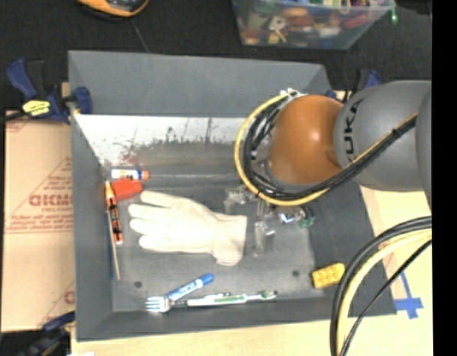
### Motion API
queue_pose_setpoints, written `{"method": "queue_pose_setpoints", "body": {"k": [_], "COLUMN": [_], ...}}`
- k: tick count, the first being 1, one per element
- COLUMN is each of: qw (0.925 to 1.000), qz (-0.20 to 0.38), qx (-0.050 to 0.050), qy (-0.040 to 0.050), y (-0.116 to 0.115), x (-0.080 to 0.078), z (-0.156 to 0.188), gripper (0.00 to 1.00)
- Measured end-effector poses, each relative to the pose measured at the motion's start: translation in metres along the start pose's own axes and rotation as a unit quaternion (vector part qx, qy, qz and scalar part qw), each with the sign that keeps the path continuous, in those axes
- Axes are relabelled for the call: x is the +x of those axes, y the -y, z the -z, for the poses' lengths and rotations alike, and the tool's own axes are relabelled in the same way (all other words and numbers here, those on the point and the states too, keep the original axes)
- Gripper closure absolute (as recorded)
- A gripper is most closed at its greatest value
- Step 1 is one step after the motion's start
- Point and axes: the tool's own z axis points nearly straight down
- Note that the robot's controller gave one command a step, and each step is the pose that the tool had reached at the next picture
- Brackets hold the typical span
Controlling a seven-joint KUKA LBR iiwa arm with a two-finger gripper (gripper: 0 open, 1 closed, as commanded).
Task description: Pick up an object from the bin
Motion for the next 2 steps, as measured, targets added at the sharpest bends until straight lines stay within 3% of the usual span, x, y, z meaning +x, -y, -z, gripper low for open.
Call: {"method": "queue_pose_setpoints", "body": {"k": [1, 2], "qw": [0.969, 0.997], "qz": [0.247, 0.078], "qx": [0.004, 0.002], "qy": [0.0044, 0.0026], "y": [0.0092, 0.0009], "x": [-0.0133, -0.0047], "z": [-0.0264, -0.0351], "gripper": [0.0, 1.0]}}
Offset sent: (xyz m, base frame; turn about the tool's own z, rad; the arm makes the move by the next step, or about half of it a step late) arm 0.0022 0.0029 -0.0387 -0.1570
